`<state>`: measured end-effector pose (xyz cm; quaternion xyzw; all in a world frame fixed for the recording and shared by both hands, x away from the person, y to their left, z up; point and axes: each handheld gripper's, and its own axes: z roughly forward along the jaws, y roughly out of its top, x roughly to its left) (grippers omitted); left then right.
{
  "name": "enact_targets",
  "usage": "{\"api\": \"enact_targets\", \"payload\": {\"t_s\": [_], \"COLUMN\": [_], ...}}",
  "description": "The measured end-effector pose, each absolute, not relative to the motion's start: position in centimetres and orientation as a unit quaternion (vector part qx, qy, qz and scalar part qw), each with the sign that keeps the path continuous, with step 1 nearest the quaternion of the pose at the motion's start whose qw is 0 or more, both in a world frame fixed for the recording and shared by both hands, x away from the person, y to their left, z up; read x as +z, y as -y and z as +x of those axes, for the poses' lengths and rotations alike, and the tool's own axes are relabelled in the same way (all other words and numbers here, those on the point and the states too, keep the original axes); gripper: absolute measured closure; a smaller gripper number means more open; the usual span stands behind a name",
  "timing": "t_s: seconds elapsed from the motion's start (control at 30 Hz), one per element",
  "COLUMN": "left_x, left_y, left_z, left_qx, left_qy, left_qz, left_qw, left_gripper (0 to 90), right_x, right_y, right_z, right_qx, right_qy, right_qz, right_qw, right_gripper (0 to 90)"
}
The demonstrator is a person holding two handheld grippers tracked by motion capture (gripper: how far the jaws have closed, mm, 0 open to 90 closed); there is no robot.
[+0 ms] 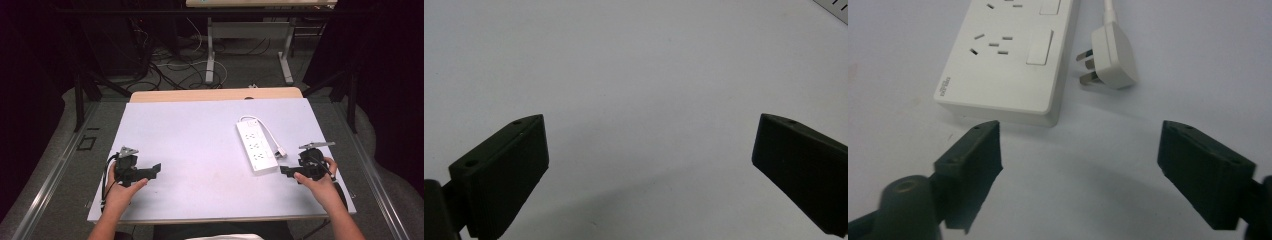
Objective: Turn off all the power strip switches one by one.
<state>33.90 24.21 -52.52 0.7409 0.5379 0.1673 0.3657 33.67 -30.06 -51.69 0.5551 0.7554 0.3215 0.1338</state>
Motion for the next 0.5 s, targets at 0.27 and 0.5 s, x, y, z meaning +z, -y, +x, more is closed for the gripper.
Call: {"api": "enact_targets", "payload": {"t_s": [0.27, 0.5], "left_x": [-52.6, -52.6], "left_y": [-24.2, -24.2], "left_z": [33.9, 33.9], "left_qx": [0.167, 0.167], "left_qy": [-0.537, -0.536], "left_qz": [0.741, 0.742], "left_qw": [0.366, 0.365], "left_gripper": [1.8, 1.8], "right_x": [-53.4, -54.1], "right_y": [30.9, 31.5], "right_z": [33.0, 32.5], "right_qx": [0.31, 0.299], "right_qy": [-0.738, -0.734], "right_qz": [0.577, 0.585], "right_qw": [0.161, 0.174], "right_gripper": [0.0, 0.0]}}
